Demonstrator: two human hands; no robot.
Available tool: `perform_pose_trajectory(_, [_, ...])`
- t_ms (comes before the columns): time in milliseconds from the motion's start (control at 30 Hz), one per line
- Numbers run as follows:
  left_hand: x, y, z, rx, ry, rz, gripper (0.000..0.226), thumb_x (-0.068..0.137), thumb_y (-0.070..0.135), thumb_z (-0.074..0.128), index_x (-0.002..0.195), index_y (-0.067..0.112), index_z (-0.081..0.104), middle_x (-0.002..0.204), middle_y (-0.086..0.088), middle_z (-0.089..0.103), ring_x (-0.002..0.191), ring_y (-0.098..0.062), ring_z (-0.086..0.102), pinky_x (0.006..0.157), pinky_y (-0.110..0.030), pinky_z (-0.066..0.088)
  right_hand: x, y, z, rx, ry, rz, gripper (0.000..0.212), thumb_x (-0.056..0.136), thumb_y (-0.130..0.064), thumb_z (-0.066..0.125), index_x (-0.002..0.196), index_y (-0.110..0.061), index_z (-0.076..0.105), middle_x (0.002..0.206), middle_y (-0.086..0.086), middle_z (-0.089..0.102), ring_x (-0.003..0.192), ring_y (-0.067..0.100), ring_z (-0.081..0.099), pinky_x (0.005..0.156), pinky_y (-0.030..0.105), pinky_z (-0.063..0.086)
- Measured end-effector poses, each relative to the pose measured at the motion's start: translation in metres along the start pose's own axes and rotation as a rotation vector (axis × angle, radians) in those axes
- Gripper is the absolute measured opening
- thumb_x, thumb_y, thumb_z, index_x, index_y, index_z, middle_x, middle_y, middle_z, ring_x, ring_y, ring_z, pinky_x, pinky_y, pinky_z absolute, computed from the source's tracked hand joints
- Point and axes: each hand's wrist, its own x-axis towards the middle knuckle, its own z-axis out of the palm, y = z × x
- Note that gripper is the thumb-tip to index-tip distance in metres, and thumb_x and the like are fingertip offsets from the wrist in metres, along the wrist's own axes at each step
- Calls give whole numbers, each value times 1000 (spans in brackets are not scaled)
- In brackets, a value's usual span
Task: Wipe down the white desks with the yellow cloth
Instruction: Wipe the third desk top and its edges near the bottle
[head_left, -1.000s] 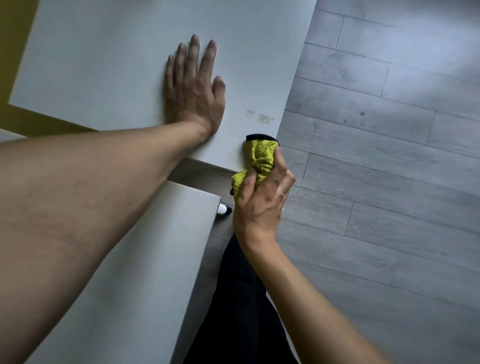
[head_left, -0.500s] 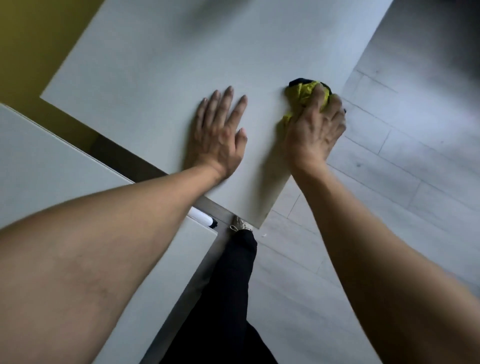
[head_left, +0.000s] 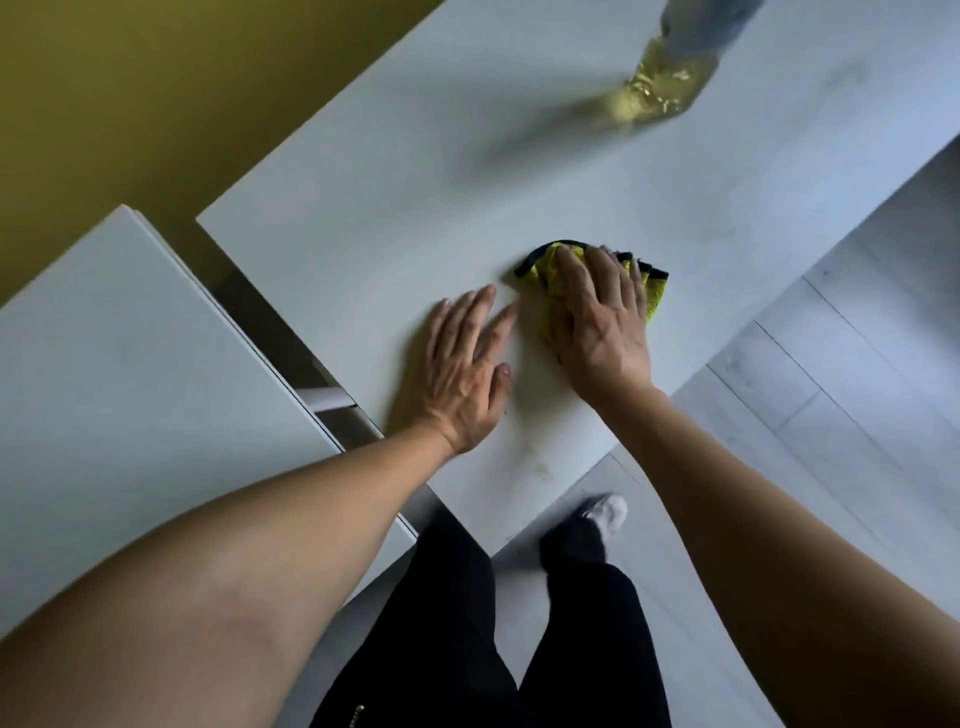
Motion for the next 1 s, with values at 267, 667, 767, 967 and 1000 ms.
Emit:
perform_pose_trajectory(267, [-1,4,-3,70,-31,-9,62,99,33,40,157,12,46,166,-18,35,153,-37,34,128,-54,19,38,10,3,11,-72,-198,62,99,-34,52,155,-17,34,154,19,38,149,33,25,127,49,7])
perform_pose_trajectory(667, [-24,136,21,122,152,-861,58,102,27,46,158,13,44,166,-18,35,150,-39,37,124,-51,30,68,49,-22,8,-365,-638,57,99,-30,40,155,-24,34,157,20,32,150,36,21,126,53,5])
perform_pose_trajectory(767, [-35,185,42,24,270,-1112,60,100,23,50,158,10,43,167,-18,33,151,-39,36,121,-53,33,69,51,-20,-6,-347,-720,56,98,-30,37,152,-19,40,160,16,31,150,35,23,125,56,7])
perform_pose_trajectory(967, [-29,237,63,-47,393,-1329,64,104,21,47,165,19,29,172,-16,21,159,-35,22,127,-52,25,82,49,-23,-11,-397,-978,55,99,-30,29,151,-27,45,159,14,35,149,35,26,124,58,9])
perform_pose_trajectory(1000, [-24,236,65,-58,422,-1356,64,104,21,48,165,21,28,173,-15,20,159,-34,20,127,-52,24,85,48,-22,-9,-402,-1015,54,99,-30,29,150,-28,46,158,14,36,149,35,26,124,59,10])
